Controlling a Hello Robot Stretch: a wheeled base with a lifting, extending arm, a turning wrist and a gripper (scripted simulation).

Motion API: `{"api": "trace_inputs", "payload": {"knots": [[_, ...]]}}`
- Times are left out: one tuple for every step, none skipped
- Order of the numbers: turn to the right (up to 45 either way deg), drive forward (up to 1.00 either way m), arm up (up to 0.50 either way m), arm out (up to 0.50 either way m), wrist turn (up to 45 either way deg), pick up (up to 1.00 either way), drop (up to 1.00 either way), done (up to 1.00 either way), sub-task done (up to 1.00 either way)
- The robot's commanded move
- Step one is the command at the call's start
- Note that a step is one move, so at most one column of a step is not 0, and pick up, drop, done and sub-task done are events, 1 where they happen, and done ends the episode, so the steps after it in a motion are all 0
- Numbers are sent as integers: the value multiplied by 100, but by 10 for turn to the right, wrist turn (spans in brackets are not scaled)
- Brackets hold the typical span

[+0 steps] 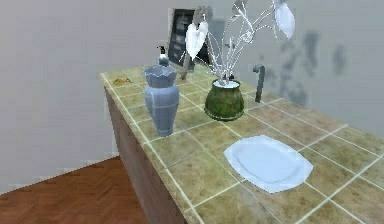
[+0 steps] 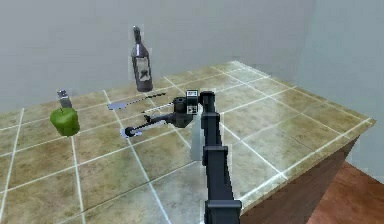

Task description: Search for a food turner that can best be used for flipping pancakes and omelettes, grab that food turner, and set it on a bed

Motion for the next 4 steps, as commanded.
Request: {"api": "trace_inputs", "payload": {"knots": [[0, 0, 10, 0, 0, 0, 0, 0, 0], [0, 0, 6, 0, 0, 0, 0, 0, 0], [0, 0, 0, 0, -450, 0, 0, 0, 0], [0, 0, 0, 0, -240, 0, 0, 0, 0]]}}
